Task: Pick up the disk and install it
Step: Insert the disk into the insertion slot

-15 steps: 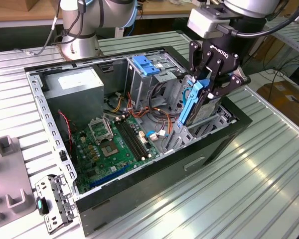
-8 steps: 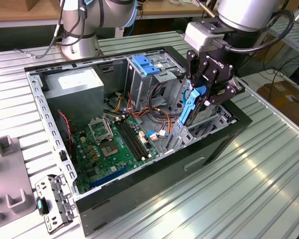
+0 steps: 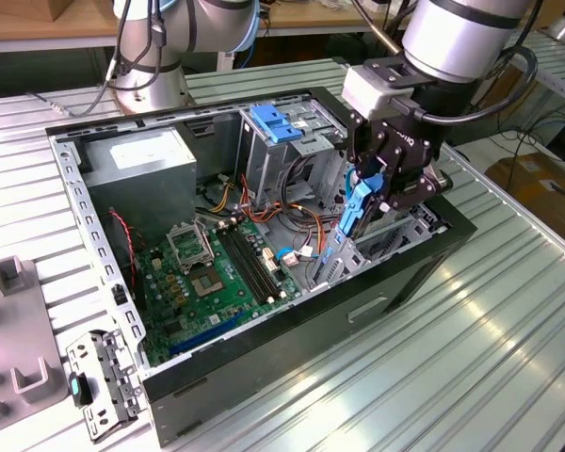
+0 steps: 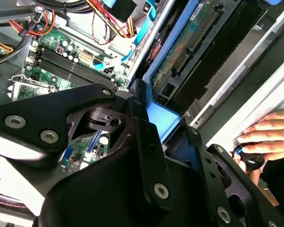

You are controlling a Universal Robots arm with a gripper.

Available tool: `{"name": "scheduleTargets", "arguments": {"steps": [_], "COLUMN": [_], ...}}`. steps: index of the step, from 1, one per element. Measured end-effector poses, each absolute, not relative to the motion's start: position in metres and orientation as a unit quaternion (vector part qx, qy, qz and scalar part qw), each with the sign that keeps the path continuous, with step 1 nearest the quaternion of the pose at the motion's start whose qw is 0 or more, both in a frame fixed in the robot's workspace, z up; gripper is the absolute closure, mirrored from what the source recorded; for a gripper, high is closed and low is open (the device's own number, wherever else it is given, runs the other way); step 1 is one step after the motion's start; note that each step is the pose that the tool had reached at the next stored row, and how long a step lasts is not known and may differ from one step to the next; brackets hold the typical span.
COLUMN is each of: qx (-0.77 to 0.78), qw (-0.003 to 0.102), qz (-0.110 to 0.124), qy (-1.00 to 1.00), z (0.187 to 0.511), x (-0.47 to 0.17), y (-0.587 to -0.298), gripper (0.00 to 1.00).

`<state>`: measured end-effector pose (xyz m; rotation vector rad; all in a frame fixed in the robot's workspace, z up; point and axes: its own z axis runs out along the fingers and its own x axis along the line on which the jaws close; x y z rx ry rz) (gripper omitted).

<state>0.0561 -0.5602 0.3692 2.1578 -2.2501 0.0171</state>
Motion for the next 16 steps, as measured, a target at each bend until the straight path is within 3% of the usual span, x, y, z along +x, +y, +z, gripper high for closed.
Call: {"name": "scheduleTargets", "arguments": {"steps": [11,12,13,16], "qx": [0.692,0.692,0.692,0.692], "qw": [0.011,0.011,0.011,0.011], "qz": [0.004,0.004,0.004,0.004], "qy": [-0.722,-0.722,-0.722,-0.722], "z": [0.3587,0.3588,0.3586,0.3584], "x": [0.0560,0.0561,0.0561,0.0560], "y": [-0.5608,-0.5608,-0.5608,-0.5609], "gripper": [0.63,0.62,0.49,0.51]}}
